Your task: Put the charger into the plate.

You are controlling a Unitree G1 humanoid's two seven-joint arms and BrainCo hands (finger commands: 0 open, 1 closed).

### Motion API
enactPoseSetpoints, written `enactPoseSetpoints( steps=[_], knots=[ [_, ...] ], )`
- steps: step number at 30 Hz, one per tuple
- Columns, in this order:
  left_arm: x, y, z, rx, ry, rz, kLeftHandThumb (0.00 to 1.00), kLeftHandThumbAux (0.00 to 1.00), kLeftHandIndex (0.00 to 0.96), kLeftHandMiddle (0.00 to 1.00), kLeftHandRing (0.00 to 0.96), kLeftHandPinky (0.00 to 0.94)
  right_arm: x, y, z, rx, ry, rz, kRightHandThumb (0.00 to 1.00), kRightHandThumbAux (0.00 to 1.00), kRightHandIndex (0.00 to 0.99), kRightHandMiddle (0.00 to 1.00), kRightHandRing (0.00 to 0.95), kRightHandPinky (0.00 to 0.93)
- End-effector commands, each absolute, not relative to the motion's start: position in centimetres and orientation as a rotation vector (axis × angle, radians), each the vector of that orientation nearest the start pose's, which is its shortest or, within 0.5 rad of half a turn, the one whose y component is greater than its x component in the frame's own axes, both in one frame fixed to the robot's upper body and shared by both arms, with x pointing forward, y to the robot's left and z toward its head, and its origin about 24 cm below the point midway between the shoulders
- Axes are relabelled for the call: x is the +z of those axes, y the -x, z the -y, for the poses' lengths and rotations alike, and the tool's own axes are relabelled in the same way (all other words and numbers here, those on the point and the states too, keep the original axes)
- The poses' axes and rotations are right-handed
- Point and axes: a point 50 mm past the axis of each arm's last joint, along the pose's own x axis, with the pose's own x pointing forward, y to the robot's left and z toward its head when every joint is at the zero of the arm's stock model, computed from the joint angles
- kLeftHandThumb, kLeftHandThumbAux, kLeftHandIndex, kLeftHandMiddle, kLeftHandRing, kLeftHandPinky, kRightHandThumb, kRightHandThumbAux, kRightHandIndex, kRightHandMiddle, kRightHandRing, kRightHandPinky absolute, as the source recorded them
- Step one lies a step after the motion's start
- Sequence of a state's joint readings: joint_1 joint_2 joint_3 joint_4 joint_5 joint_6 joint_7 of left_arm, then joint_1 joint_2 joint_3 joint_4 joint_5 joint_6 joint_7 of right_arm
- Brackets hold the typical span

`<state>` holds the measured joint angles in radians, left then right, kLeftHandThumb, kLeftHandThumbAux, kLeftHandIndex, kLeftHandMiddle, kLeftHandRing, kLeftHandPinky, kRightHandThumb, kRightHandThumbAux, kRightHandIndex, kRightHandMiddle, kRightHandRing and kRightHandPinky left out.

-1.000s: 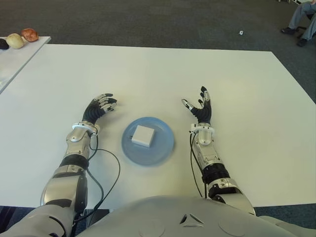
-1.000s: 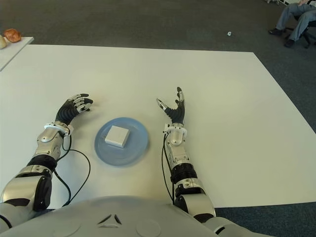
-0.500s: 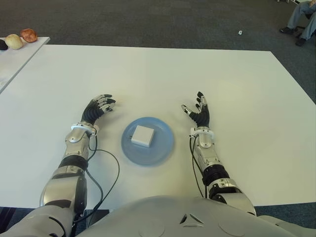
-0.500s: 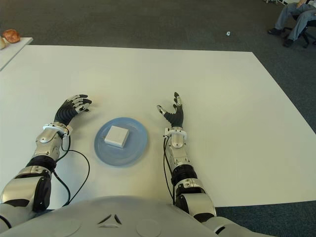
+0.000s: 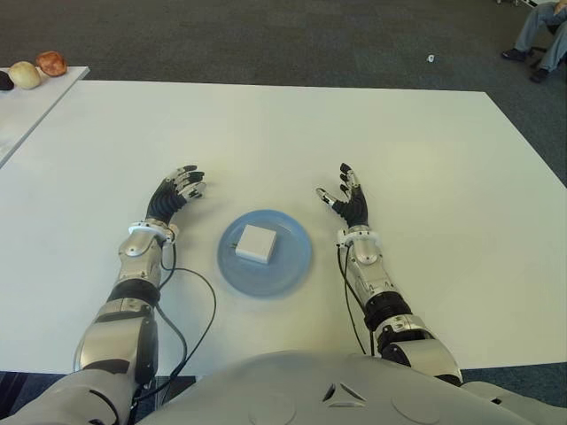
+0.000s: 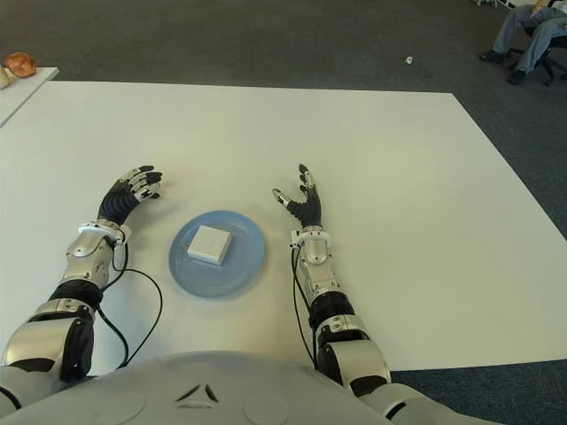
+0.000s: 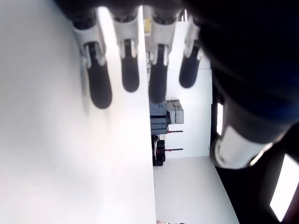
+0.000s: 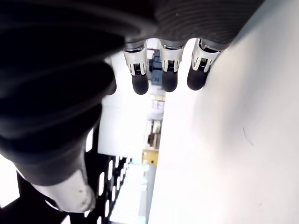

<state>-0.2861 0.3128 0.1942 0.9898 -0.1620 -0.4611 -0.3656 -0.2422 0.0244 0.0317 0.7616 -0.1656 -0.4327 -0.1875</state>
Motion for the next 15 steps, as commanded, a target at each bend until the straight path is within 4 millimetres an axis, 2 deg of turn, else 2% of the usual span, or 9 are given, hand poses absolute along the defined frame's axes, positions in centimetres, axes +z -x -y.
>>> enactPoseSetpoints(
  steps=[1,9,15],
  knots=[
    [-5.08,-24.78,-25.69,-0.034,-0.032,-0.303,0.061,0.692,0.161,0.213,0.169,0.115,-4.83,-26.0,12.02,0.013,0.196,-0.186,0.034,0.734,0.001,0.0,0.0,0.0],
    [-5.21,-24.86,-25.8,-0.043,-0.035,-0.329,0.069,0.739,0.087,0.123,0.099,0.07,-5.04,-25.91,11.98,0.013,0.226,-0.197,0.072,0.632,0.0,0.0,0.0,0.0],
    [-5.16,-24.86,-25.75,-0.046,-0.027,-0.321,0.078,0.765,0.039,0.064,0.048,0.045,-5.29,-25.83,12.09,0.012,0.241,-0.215,0.077,0.593,0.0,0.0,0.0,0.0]
  ],
)
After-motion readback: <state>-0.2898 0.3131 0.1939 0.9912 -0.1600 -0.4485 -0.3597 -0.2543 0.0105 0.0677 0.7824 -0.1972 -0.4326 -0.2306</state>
